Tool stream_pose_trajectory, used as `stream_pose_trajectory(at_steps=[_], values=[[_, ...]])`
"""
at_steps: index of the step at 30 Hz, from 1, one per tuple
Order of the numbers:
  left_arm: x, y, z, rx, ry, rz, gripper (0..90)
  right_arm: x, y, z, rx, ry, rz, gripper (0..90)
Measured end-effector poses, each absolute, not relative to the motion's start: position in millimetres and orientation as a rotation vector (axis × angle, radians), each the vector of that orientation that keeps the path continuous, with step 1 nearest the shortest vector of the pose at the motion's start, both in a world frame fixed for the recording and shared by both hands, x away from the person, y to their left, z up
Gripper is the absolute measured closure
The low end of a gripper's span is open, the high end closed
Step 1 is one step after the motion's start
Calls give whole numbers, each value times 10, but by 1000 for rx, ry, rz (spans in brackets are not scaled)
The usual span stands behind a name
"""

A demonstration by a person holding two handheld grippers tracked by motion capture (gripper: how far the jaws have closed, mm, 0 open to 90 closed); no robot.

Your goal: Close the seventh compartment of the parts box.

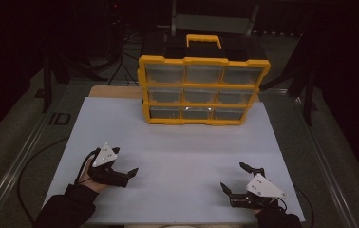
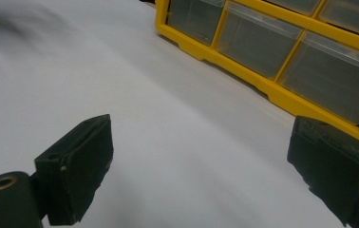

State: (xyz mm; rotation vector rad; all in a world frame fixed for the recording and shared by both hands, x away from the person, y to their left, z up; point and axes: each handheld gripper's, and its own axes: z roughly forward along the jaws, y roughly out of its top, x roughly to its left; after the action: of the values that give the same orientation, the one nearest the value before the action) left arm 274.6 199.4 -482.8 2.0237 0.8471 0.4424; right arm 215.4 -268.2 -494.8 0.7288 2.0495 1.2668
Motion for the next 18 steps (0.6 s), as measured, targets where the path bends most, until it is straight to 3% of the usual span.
stream_pose_trajectory(at_steps=[18], values=[[2533, 2104, -4973, 2017, 845, 434, 0, 2148, -2679, -4950, 729, 2051, 1265, 80]])
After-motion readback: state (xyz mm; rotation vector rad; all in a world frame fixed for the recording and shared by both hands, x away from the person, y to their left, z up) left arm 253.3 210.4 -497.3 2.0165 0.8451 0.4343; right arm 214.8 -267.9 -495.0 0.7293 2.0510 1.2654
